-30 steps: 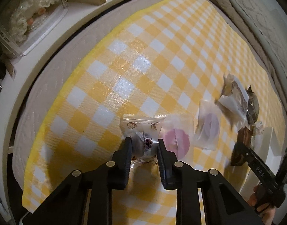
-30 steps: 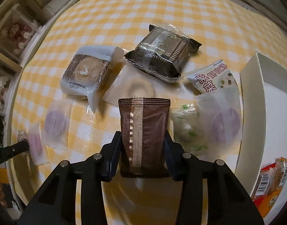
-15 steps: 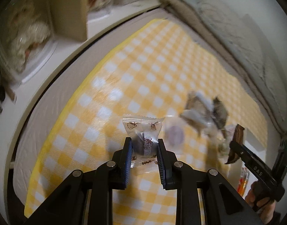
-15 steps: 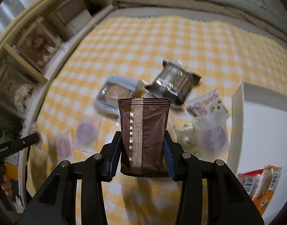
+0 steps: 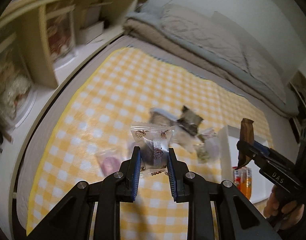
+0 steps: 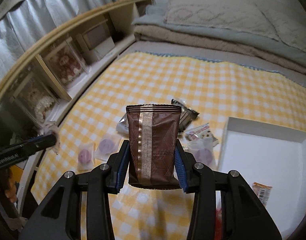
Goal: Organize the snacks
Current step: 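Carry the pastry packet with the left tool while the right tool carries the chocolate packet over the tray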
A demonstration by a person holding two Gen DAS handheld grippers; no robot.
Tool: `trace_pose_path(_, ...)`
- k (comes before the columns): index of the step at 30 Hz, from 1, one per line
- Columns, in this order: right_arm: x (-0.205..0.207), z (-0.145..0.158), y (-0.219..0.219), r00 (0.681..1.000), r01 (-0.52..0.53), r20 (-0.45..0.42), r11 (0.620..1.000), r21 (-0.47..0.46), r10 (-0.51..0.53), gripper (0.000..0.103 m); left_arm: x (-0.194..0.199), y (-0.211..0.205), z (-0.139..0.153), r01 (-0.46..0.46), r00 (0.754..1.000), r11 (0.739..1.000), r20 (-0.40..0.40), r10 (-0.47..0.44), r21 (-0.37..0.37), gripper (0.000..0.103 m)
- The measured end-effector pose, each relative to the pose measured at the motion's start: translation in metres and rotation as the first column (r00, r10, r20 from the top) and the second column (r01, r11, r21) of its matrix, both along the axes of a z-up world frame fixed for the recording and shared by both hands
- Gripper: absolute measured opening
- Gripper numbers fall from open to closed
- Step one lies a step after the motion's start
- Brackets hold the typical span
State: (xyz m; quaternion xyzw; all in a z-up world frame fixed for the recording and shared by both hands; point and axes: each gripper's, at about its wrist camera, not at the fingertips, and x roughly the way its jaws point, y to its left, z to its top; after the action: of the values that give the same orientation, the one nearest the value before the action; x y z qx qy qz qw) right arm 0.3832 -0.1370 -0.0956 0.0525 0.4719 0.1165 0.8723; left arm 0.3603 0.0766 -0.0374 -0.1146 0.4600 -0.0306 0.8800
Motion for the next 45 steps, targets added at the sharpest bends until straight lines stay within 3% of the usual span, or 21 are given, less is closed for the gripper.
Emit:
trace_pose_path(8,-0.031,0.032,-0.034,0.997,0.018,0.079,0.999,-0.026,-0.016,0.043,-0.017,-0.048,0.012,0.096,0.993,0.995,0.074,-0.096,0.011,0.025)
trace_pose_path(21,-0.077,0.052,-0.117,0.984,0.147,0.114,0.986,-0.078,-0.138,0.043,-0.013,-0.124,0.007,0.198,0.976,0.980,0.087,-0.200,0.031,0.025)
trace_pose_path(31,-0.105,0.054,-0.178,0.968,0.237,0.107,0.966,-0.101,-0.226,0.043,-0.003,-0.190,-0.007,0.254,0.962,0.965,0.087,-0.259,0.062,0.025)
trace_pose_path(45,-0.134,0.045,-0.259,0.934,0.355,0.072,0.927,-0.119,-0.349,0.043,0.020,-0.278,-0.046,0.337,0.940,0.941,0.044,-0.339,0.044,0.025)
